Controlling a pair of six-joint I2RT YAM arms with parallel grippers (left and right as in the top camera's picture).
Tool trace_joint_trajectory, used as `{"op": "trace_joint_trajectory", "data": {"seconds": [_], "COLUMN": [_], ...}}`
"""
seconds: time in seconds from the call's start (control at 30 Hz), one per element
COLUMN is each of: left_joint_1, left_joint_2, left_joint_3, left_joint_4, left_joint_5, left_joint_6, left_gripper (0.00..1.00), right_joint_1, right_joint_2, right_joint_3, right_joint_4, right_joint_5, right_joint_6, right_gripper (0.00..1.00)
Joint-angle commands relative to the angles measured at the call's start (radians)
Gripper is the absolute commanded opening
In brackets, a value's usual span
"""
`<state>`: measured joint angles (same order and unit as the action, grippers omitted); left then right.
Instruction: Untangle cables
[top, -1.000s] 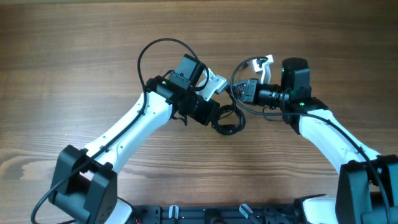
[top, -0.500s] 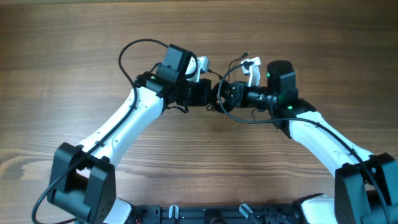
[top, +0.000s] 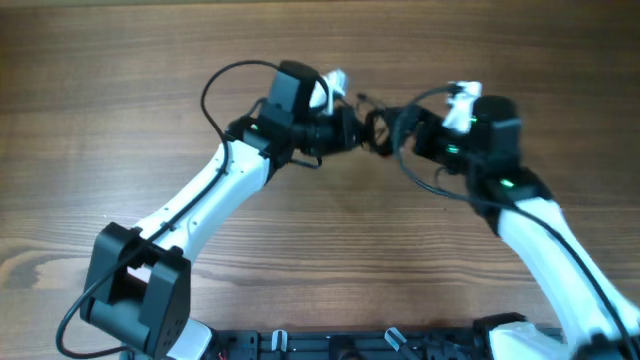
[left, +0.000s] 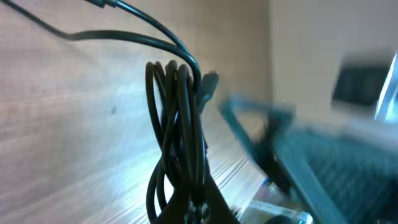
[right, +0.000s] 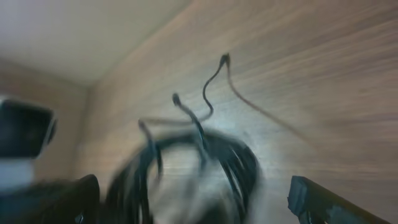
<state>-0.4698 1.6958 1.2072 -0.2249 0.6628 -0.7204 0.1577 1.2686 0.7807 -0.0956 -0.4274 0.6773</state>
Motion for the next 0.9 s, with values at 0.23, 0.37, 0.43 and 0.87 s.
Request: {"op": "trace_joint_trajectory", "data": {"seconds": [0.23,0.37,0.43,0.87], "left_joint_1": [0.028,-0.002,-0.017,-0.089], "left_joint_2": [-0.026,-0.026,-0.026,-0.026], "left_joint_3": [0.018,0.018,0.018,0.018], "left_joint_4": [0.124,0.124,0.124,0.098], "left_joint_5": [-0.182,-0.182,-0.181,-0.174], "left_joint_6": [-0.823,-0.84,-0.84,-0.837], "left_gripper": [0.04,0.04,0.04,0.04], "right_joint_1": [0.055,0.152,0.169,0.168], "right_joint_2": [-0.148,-0.115,-0.081,0.084], "right_joint_3": [0.006,0.006,0.006,0.006], "right_joint_4": [-0.205,-0.121,-0.123,0.14], "right_joint_5": [-0.095,-0.021,0.039,0.275], "right_joint_6": [0.005,0.022,0.192,0.243], "right_gripper": [0.89,0.72,0.62,0.3]}}
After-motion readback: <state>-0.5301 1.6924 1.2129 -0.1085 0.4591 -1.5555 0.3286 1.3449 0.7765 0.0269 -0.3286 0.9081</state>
